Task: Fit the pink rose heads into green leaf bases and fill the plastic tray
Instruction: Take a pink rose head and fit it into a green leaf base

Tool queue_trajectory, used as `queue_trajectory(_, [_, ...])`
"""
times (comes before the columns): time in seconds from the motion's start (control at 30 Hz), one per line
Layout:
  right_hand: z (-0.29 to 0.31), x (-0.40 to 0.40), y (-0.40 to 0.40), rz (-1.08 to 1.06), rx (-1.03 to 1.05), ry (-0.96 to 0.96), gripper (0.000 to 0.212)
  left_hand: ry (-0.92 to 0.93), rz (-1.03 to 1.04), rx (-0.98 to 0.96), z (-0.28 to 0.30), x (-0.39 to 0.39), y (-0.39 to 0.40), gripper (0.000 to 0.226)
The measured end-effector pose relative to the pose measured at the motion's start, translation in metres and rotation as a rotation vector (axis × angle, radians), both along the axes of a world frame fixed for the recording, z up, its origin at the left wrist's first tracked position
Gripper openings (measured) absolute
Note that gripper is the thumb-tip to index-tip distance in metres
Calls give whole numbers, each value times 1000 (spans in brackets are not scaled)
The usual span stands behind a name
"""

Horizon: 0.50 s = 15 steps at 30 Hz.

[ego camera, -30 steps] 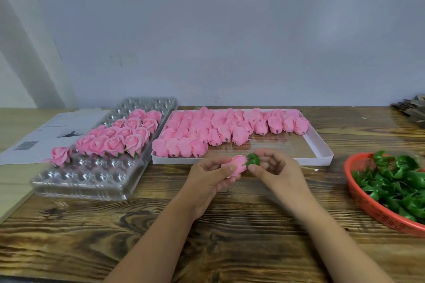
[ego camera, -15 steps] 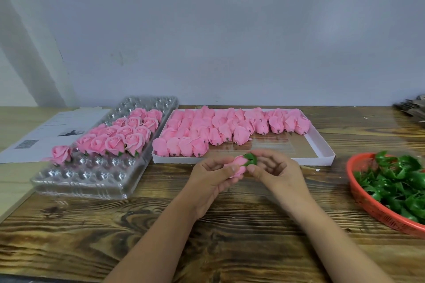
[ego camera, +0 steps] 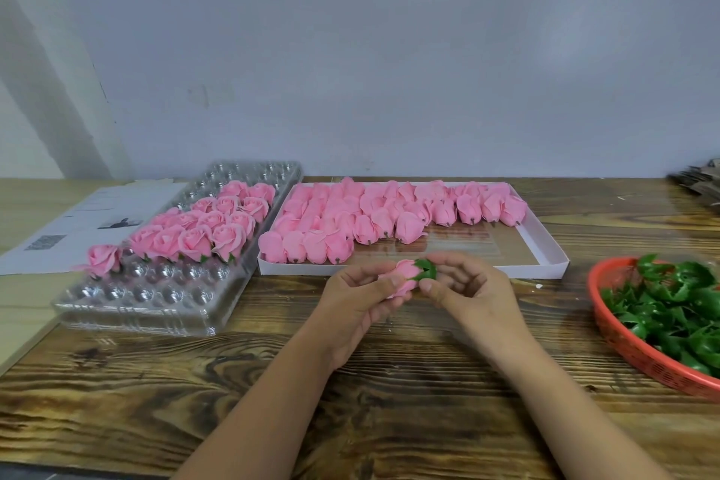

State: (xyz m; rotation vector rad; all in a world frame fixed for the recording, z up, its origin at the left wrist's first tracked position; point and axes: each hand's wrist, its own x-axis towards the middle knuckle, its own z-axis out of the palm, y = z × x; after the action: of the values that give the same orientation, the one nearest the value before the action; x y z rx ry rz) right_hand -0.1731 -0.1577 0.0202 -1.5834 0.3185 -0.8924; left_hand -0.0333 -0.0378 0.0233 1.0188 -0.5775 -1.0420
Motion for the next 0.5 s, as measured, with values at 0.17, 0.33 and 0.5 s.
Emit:
queue_trajectory(0.17, [1,0,1,18,3,0,45,-27,-3,-1,0,-1,0,23])
queue_trajectory(0.33, [-2,1,2,-6,-2,0,40,-41,-2,-22,-3,-2,0,21])
queue_trajectory(0.5, [1,-2,5,32,29,25,34,-59,7,-26,-3,-3,-1,24])
